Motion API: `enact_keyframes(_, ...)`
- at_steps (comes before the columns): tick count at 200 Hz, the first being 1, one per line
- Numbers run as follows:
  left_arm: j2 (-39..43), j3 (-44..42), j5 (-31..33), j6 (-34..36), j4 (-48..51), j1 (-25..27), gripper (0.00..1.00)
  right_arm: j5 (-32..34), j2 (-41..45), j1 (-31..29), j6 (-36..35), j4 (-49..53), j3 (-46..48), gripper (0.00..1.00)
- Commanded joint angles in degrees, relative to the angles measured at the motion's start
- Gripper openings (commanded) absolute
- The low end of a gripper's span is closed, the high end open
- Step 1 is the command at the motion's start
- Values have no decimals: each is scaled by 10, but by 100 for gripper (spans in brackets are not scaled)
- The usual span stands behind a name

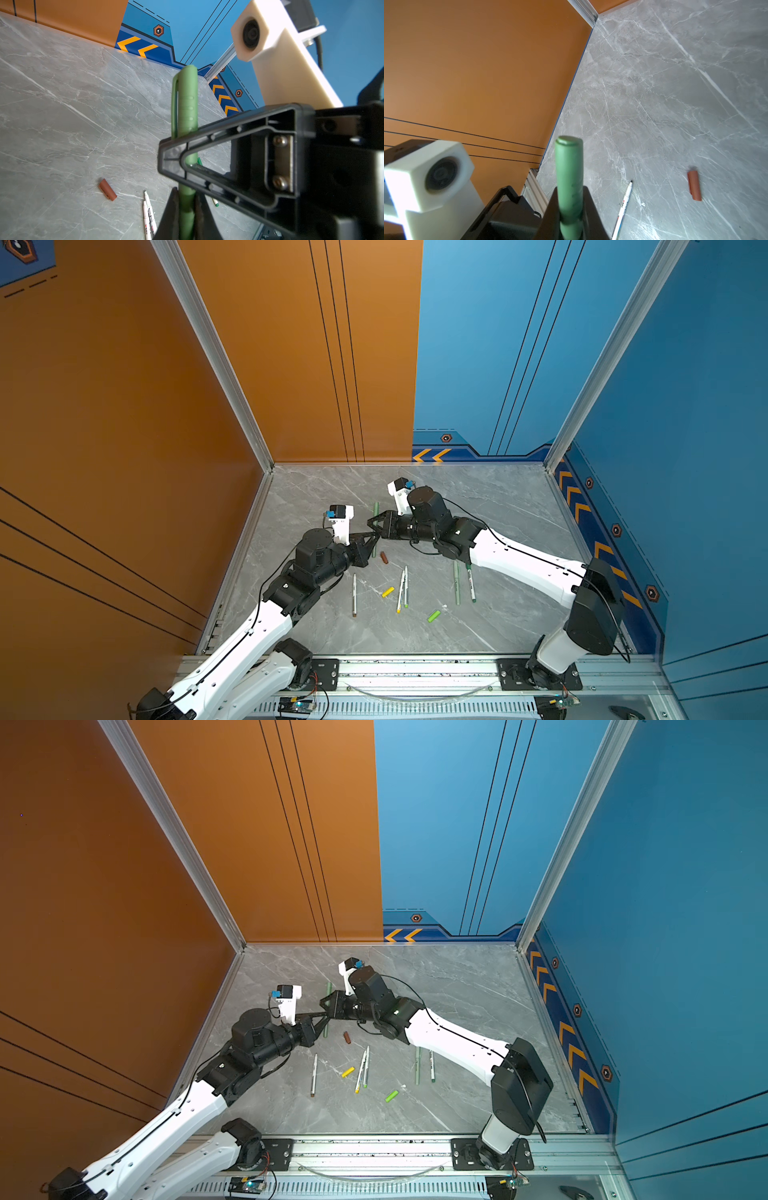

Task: Insert the pens into the pen caps

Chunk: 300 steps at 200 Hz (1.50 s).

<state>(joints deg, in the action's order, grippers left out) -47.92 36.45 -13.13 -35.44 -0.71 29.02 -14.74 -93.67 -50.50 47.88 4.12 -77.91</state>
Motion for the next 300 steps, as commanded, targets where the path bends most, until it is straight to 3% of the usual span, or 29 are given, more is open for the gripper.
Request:
enact_keyframes(1,11,17,4,-1,-22,4,16,28,32,10,6,25,14,6)
enact_keyframes(30,34,9,-40,23,19,6,55,34,53,41,0,53,36,5)
enact_keyframes(63,70,0,-97,69,81,11,72,44,81,77,-32,127,79,5)
enact_keyframes(92,94,1,-84,94,146,14,75,61,94,99,-65,228,119,7)
enact_keyframes(131,87,5,-55,97,151,14,77,107,102,129,-87,301,182,7)
enact_keyframes(169,58,19,-55,98,149,16,77,117,78,138,-87,302,210,7)
enact_keyframes(280,66,12,-35,89,148,22,78,141,-35,107,-64,290,173,10)
enact_keyframes(300,64,13,-36,91,148,22,78,155,-41,89,-59,291,172,15)
